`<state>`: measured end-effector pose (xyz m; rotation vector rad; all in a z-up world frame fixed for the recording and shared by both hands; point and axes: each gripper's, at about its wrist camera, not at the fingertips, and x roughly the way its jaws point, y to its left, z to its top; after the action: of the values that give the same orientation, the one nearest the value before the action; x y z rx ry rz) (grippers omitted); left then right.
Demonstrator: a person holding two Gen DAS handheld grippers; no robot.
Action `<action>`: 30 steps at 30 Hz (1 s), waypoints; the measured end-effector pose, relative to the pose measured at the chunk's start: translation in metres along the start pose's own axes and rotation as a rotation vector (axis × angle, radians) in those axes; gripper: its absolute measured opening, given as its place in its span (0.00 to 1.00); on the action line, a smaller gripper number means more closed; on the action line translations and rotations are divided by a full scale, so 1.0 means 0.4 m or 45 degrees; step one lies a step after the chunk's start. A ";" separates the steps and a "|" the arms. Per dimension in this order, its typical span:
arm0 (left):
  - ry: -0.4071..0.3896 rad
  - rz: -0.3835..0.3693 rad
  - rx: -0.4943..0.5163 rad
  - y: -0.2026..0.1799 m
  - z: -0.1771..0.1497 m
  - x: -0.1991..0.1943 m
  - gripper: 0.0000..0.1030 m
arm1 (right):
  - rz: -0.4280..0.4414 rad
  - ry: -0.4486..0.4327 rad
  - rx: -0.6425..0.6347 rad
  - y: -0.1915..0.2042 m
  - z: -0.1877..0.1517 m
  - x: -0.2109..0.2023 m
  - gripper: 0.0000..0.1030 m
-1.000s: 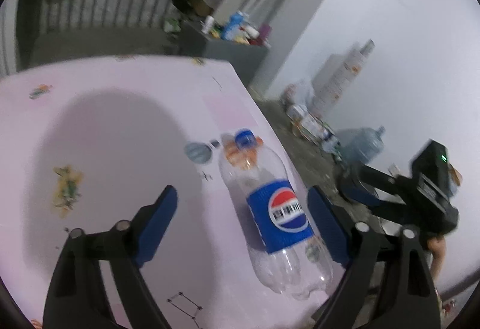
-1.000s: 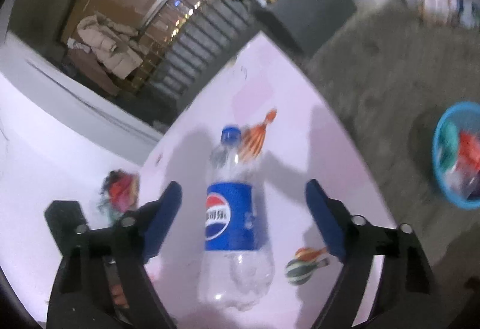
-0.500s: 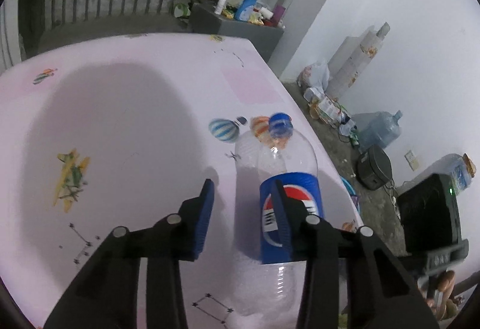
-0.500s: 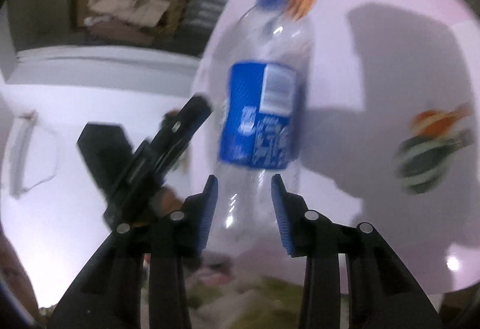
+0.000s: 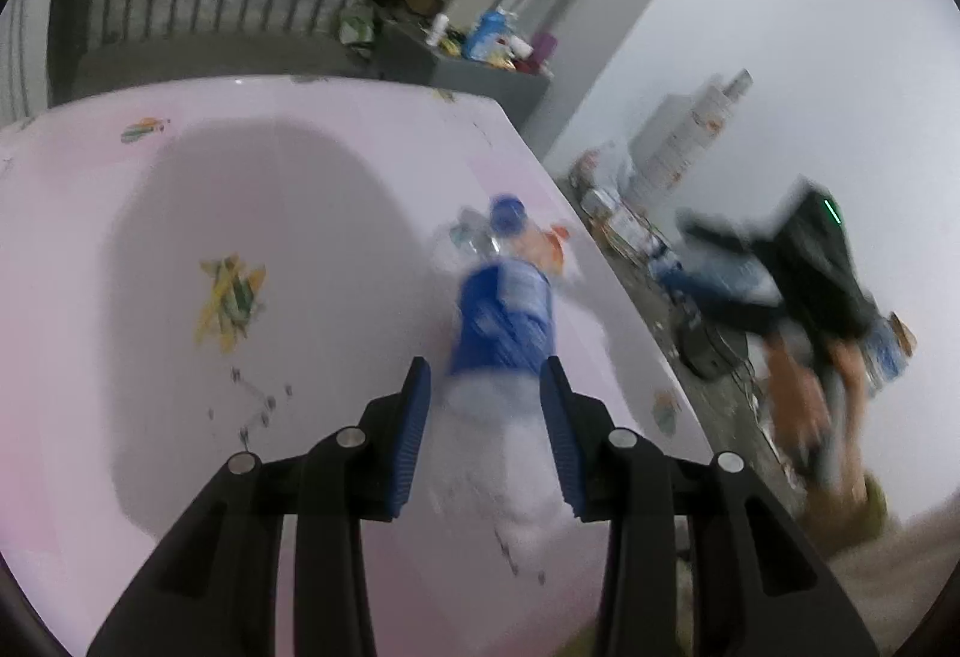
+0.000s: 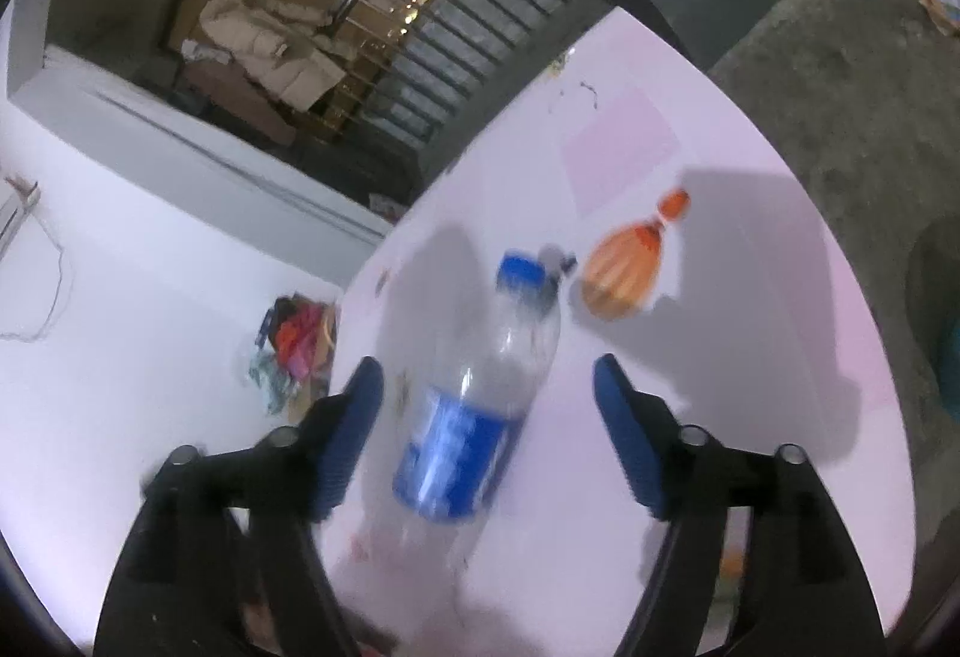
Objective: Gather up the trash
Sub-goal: 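Grasp the bottle cap end with the right tool while the left tool holds the bottle body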
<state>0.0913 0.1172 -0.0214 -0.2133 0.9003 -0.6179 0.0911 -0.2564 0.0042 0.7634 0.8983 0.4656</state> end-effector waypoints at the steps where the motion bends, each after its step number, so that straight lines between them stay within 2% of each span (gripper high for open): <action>1: 0.014 -0.002 0.023 -0.007 -0.017 -0.005 0.36 | 0.013 0.017 0.010 0.004 0.022 0.031 0.73; 4: 0.035 0.000 0.067 -0.027 -0.058 -0.012 0.36 | 0.017 0.076 0.077 -0.014 0.059 0.127 0.76; 7: 0.063 0.000 0.056 -0.031 -0.088 0.001 0.36 | 0.007 0.146 0.170 -0.040 0.091 0.224 0.76; 11: 0.094 0.039 0.032 -0.024 -0.108 0.026 0.36 | 0.037 0.238 0.230 -0.053 0.088 0.280 0.76; 13: 0.091 0.022 0.016 -0.021 -0.111 0.028 0.36 | 0.016 0.277 0.216 -0.040 0.098 0.315 0.71; 16: 0.093 0.013 0.017 -0.017 -0.113 0.028 0.36 | -0.004 0.351 0.158 -0.014 0.083 0.327 0.57; 18: 0.096 0.018 0.018 -0.006 -0.112 0.029 0.36 | -0.040 0.383 0.115 0.000 0.078 0.337 0.41; 19: 0.097 0.018 0.016 -0.006 -0.113 0.028 0.36 | -0.050 0.386 0.107 0.001 0.075 0.338 0.41; 24: 0.100 0.009 0.005 -0.005 -0.116 0.017 0.36 | -0.068 0.307 0.154 -0.036 0.063 0.275 0.41; 28: 0.112 0.005 0.011 -0.008 -0.116 0.024 0.36 | -0.068 0.165 0.231 -0.087 0.049 0.174 0.41; 30: 0.118 0.005 0.012 -0.009 -0.115 0.029 0.36 | -0.061 0.079 0.283 -0.119 0.017 0.099 0.41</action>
<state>0.0590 0.1111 -0.0558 -0.1757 0.9866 -0.6326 0.1210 -0.2642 -0.0500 0.9311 1.0355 0.3520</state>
